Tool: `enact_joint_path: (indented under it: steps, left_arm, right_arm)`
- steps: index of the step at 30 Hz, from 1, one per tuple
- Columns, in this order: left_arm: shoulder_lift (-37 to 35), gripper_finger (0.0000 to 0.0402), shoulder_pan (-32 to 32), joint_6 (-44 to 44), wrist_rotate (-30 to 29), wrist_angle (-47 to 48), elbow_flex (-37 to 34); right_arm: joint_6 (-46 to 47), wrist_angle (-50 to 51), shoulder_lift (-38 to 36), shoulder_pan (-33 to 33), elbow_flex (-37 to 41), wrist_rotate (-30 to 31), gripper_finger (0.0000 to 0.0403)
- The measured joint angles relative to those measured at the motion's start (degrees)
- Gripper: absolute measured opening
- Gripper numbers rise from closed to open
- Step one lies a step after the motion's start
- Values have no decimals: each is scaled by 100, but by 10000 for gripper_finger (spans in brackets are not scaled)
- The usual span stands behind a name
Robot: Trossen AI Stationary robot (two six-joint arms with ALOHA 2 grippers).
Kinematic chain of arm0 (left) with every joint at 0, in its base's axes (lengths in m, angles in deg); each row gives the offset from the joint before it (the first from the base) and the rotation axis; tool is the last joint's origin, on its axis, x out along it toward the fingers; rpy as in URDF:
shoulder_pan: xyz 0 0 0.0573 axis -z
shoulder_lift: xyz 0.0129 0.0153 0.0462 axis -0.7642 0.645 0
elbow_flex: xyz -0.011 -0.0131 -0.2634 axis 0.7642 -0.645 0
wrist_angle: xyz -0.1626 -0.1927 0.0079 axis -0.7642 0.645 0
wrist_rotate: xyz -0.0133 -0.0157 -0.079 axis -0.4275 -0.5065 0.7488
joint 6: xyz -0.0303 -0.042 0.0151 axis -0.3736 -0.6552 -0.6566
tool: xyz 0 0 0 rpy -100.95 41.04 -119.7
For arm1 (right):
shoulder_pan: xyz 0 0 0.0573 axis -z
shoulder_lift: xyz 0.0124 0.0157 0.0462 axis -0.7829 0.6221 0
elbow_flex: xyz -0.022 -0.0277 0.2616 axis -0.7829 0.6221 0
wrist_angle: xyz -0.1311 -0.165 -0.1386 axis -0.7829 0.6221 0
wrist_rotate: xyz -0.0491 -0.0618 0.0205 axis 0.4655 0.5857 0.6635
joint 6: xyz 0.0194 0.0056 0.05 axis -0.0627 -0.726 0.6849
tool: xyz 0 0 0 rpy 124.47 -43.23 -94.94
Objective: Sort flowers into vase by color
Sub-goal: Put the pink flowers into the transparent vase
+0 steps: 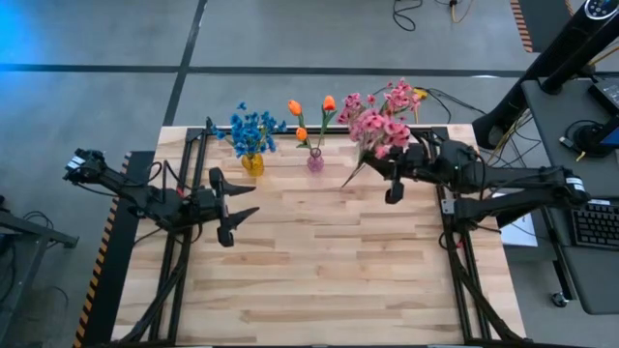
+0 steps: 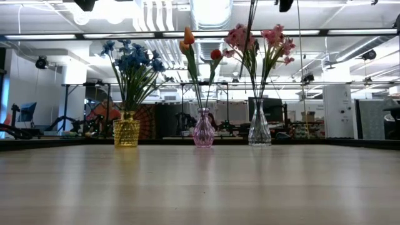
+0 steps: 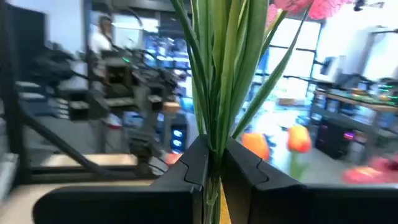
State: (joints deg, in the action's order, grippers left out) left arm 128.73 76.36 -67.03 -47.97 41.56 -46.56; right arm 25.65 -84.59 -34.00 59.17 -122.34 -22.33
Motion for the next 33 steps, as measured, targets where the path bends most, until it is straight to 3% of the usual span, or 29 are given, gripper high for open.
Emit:
enact_joint_path:
  steps: [6, 10, 16, 20, 28, 33]
  left_arm:
    - [74, 224, -9, 58, -23, 26, 18]
    - [107, 224, -11, 402, -593, 8, 60]
    - [109, 224, -15, 790, -1481, 13, 60]
    - [133, 224, -15, 970, -1503, 18, 60]
    - [174, 224, -20, 1225, -1502, 21, 60]
    - [174, 224, -55, 1269, -1502, 20, 58]
  right_arm:
    - [-440, 522, -266, 2, 27, 1129, 26]
    - [-771, 570, -487, 2, 27, 1644, 26]
    - [-1128, 559, -797, 2, 27, 1948, 26]
    - [-1402, 514, -726, 27, 67, 2289, 26]
    - [-1808, -480, -322, 184, 230, 2323, 26]
    - [-1734, -524, -327, 384, 330, 2323, 26]
